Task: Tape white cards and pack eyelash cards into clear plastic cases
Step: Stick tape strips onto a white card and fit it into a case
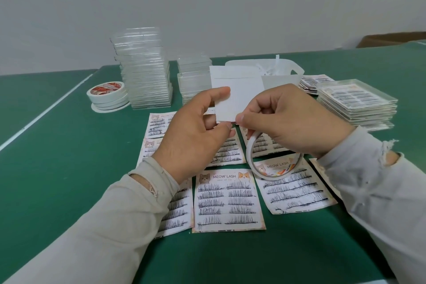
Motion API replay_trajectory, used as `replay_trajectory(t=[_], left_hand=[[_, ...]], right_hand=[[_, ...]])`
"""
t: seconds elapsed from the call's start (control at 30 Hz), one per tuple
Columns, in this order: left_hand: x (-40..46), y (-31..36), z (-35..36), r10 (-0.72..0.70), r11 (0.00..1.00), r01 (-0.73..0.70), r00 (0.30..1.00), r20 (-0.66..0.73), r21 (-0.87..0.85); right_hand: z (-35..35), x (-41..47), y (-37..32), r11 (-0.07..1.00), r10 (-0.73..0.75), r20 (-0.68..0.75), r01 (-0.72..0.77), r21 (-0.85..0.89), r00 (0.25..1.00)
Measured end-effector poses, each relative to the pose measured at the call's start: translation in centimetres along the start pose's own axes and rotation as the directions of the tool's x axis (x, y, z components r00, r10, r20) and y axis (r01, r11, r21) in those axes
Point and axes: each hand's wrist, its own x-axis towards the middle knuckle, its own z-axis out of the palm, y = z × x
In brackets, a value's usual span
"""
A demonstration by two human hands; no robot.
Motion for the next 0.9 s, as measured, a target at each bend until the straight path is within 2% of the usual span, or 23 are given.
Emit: replay_trajectory(t=[0.9], left_hand=[[-0.42,0.58,0.19,0.023,1.000,-0.023,0.999,0.023,-0.002]], right_hand=[[-0.04,0.34,0.58,0.995,0.008,-0.093,-0.017,-0.098,0.996]])
